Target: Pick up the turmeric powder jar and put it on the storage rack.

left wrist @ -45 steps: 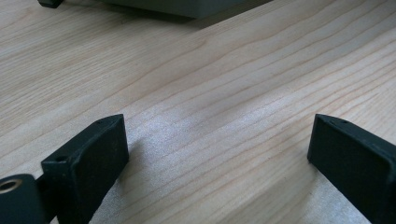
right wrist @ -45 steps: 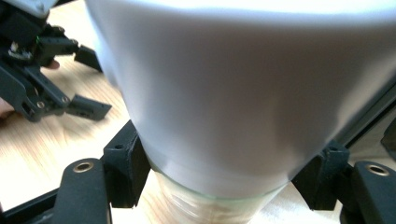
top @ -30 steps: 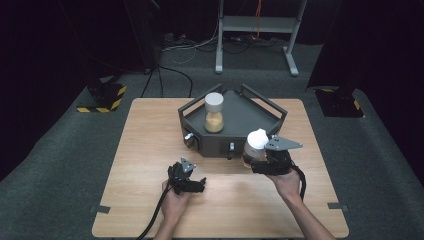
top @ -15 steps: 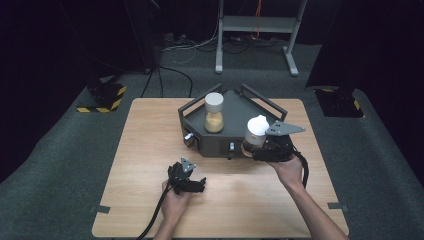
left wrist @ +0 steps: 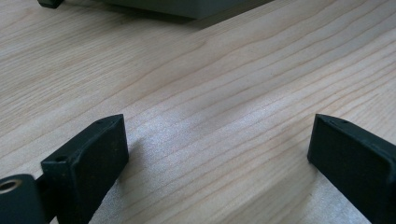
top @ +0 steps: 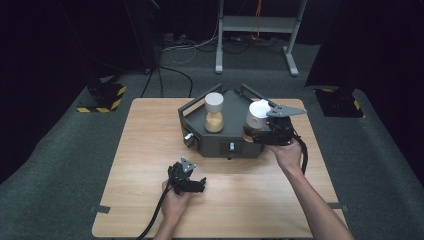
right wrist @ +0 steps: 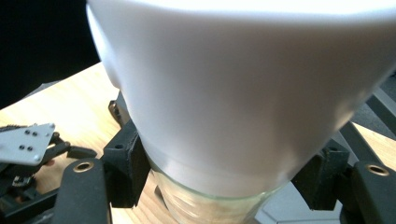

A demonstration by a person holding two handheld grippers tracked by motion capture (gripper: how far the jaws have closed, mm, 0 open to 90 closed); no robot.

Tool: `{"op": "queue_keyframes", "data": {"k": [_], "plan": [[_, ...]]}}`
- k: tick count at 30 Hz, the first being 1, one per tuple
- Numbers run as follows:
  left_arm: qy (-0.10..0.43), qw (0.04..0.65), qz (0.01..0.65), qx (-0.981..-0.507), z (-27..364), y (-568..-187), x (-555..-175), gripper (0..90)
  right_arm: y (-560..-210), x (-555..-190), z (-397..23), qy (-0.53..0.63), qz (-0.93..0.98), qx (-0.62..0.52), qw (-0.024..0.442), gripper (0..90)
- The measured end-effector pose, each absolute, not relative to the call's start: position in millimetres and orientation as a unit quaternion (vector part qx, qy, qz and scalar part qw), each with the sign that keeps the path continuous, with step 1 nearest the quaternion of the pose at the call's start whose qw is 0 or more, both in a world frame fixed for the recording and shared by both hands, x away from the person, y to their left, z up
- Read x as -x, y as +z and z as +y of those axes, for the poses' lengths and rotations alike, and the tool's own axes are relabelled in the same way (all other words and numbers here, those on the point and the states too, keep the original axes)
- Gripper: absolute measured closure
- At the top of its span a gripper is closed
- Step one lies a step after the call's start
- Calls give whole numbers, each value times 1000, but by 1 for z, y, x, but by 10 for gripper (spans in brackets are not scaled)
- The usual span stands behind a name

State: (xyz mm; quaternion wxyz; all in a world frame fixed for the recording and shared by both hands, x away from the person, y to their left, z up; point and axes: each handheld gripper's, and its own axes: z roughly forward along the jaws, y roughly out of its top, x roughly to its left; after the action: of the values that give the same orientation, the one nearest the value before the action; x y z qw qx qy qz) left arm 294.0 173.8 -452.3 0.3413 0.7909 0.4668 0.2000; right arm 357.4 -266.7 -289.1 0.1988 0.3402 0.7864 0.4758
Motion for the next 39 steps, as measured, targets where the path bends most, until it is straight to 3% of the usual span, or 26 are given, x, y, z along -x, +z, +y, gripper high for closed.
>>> {"op": "queue_keyframes", "data": {"k": [20, 39], "plan": [[200, 342, 467, -791, 174, -452, -294, 50, -278, -385, -246, 456, 783, -370, 204, 306], [200, 342, 467, -790, 174, -453, -294, 51, -289, -411, -227, 431, 783, -400, 202, 305]]}}
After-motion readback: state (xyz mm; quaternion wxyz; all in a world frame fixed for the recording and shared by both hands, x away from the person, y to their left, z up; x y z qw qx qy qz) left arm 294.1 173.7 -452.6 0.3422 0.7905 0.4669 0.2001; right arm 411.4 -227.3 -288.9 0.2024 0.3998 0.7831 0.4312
